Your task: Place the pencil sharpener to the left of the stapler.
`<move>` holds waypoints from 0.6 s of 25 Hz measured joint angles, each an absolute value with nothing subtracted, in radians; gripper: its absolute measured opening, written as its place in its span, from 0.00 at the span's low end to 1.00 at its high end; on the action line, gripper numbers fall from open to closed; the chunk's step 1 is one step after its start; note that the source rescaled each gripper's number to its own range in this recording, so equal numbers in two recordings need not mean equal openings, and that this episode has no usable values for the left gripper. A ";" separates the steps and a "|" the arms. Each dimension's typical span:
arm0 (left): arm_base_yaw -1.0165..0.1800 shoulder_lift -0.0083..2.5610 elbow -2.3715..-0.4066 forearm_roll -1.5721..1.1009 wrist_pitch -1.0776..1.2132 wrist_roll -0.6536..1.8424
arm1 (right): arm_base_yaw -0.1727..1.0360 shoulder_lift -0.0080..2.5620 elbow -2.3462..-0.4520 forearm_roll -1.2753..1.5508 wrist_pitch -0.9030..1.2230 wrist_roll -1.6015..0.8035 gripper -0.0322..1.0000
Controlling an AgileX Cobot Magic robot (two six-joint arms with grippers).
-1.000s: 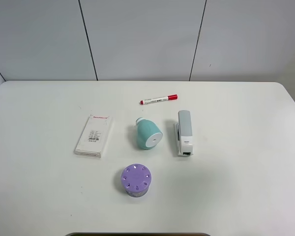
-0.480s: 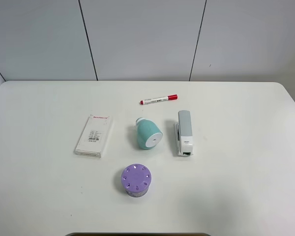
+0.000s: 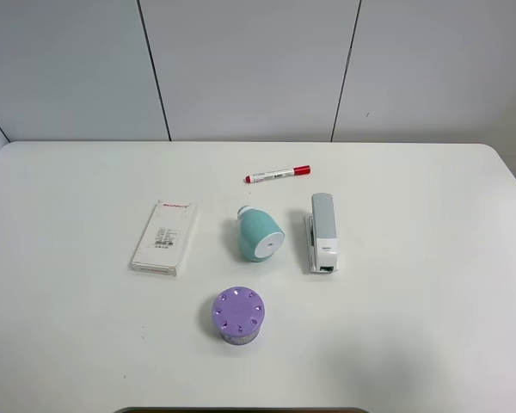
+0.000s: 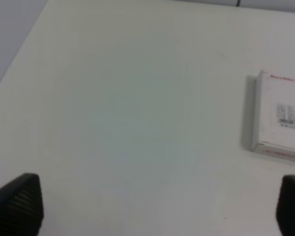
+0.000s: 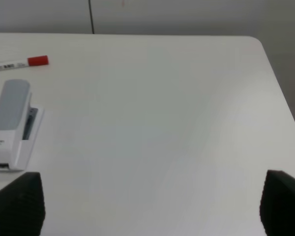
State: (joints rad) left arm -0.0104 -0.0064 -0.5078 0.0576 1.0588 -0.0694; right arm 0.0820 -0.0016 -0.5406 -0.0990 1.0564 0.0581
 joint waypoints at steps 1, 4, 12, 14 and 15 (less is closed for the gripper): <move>-0.010 -0.006 -0.508 0.058 1.059 -0.069 | 0.068 -0.002 -0.526 -0.084 1.058 0.058 0.91; -0.010 -0.006 -0.508 0.058 1.059 -0.069 | 0.038 -0.002 -0.504 -0.052 1.067 0.050 0.91; -0.010 -0.006 -0.508 0.058 1.059 -0.069 | 0.027 -0.002 -0.504 -0.046 1.067 0.047 0.91; -0.010 -0.006 -0.508 0.058 1.059 -0.069 | 0.027 -0.002 -0.504 -0.046 1.067 0.047 0.91; -0.010 -0.006 -0.508 0.058 1.059 -0.069 | 0.027 -0.002 -0.504 -0.046 1.067 0.047 0.91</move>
